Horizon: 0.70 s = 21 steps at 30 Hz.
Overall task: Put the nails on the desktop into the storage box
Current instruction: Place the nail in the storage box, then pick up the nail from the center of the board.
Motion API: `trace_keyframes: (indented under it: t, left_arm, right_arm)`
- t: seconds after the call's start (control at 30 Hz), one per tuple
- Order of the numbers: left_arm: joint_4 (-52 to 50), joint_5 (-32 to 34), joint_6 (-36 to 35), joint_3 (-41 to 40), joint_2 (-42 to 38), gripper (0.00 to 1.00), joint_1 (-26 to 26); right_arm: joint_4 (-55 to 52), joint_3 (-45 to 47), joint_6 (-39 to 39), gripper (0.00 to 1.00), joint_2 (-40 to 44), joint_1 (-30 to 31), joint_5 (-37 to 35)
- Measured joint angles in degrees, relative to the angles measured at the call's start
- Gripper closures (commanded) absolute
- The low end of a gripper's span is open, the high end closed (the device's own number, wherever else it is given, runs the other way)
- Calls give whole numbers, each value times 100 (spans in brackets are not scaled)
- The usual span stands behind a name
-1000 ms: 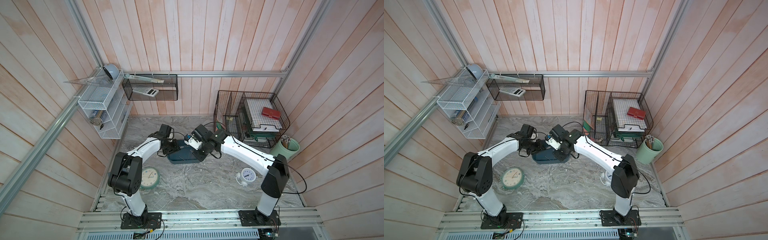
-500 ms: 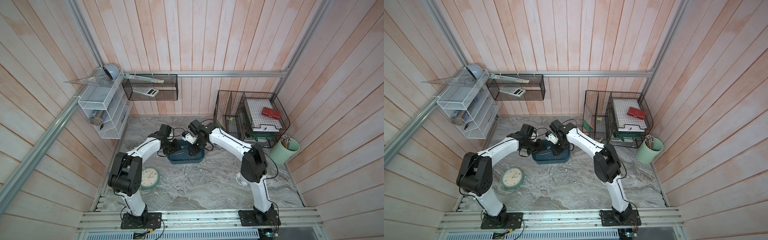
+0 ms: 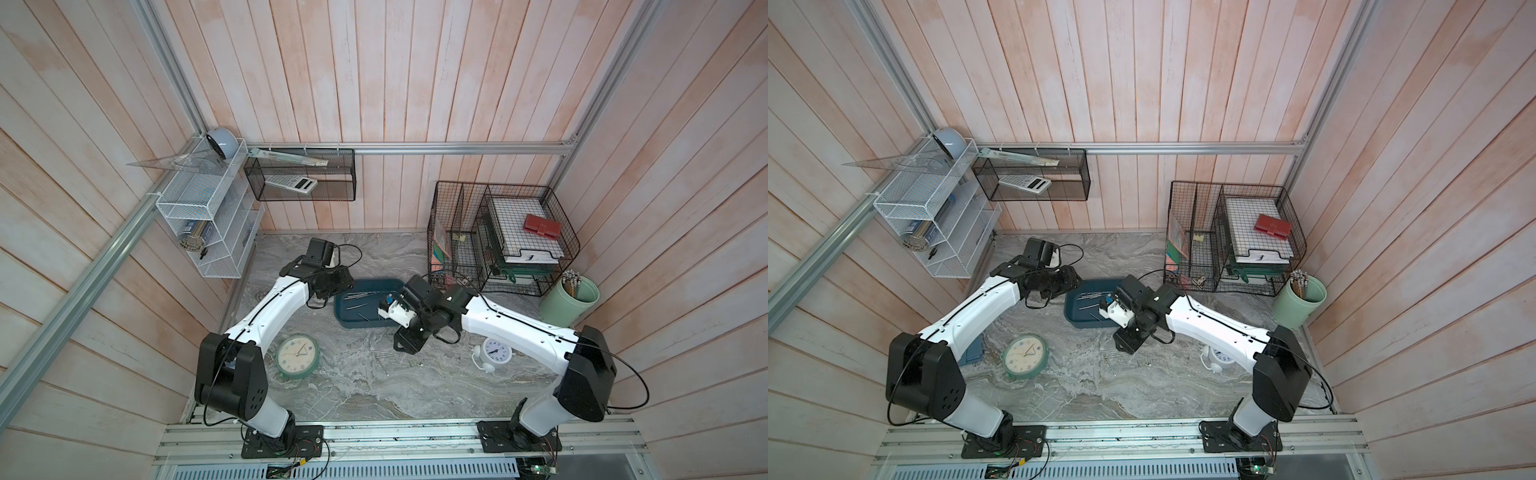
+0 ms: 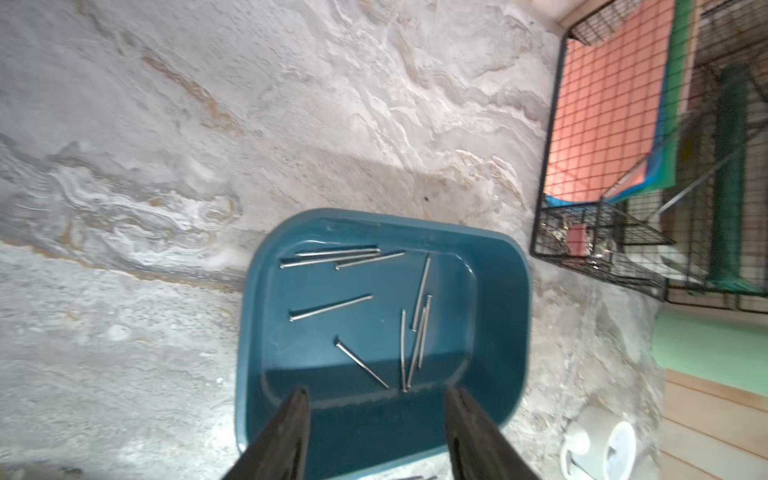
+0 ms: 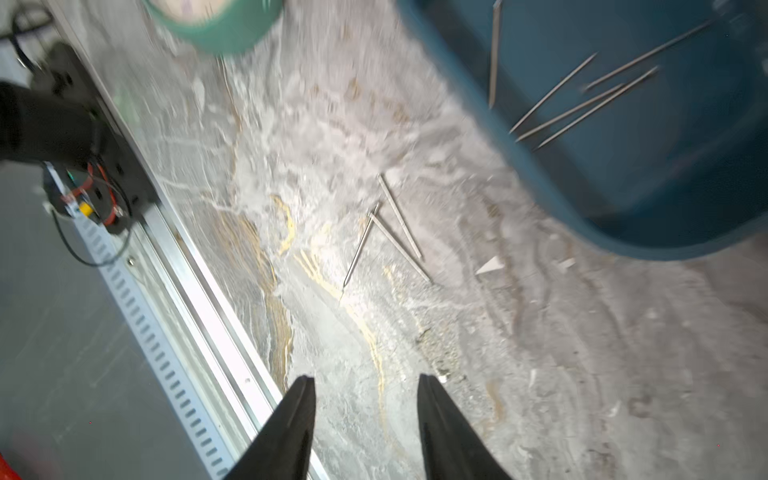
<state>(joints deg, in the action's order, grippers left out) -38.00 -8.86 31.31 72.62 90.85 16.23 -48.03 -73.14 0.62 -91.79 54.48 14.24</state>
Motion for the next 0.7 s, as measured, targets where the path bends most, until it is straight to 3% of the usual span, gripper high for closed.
trace_keyframes:
  t: [0.17, 0.43, 0.7]
  left_arm:
    - [28, 302, -85, -310, 369, 39, -83]
    - [216, 317, -286, -420, 772, 38, -92]
    - [431, 166, -396, -461, 885, 42, -118]
  right_arm:
    - [-48, -94, 190, 56, -483, 367, -227]
    - [-680, -1335, 693, 56, -1928, 931, -632]
    - [-997, -1541, 988, 57, -2546, 1014, -750]
